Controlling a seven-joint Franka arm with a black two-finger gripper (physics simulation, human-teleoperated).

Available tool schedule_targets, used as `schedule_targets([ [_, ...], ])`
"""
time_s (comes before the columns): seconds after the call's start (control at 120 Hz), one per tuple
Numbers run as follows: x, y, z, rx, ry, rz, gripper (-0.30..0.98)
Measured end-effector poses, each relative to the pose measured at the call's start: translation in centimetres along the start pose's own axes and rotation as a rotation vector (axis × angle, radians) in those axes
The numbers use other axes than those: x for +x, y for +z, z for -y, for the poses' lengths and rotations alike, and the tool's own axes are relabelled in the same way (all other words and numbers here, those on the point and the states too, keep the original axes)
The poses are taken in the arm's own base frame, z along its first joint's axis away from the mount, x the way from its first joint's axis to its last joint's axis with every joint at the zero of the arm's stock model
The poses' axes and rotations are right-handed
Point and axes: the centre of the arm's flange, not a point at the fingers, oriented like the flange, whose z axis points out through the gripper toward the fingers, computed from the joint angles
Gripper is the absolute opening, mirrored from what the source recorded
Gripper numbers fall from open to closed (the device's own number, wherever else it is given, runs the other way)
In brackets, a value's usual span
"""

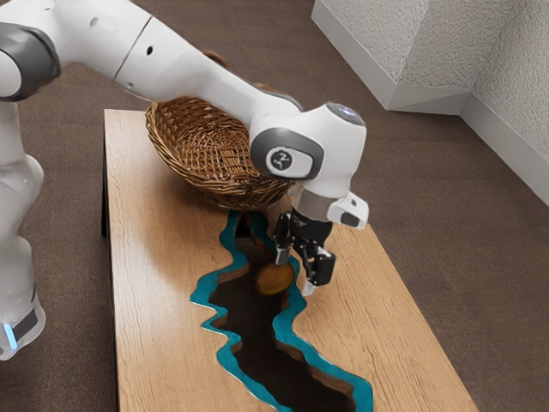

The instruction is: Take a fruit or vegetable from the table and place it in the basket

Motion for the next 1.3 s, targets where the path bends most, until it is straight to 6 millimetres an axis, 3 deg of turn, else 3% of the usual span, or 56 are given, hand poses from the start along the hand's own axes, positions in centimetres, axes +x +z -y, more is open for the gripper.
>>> schedule_targets([
  [0.325, -2.1, 0.0, -2.1, 0.015, 0.209, 0.023, 0.69],
  [0.45, -1.2, 0.0, -0.3, 0.022, 0.221, 0.037, 0.69],
  [0.658, 2.9, 0.8, 5.3, 0.039, 0.168, 0.023, 0.69],
  [1.3, 2.3, 1.3, 4.6, 0.009, 0.268, 0.01, 0.69],
])
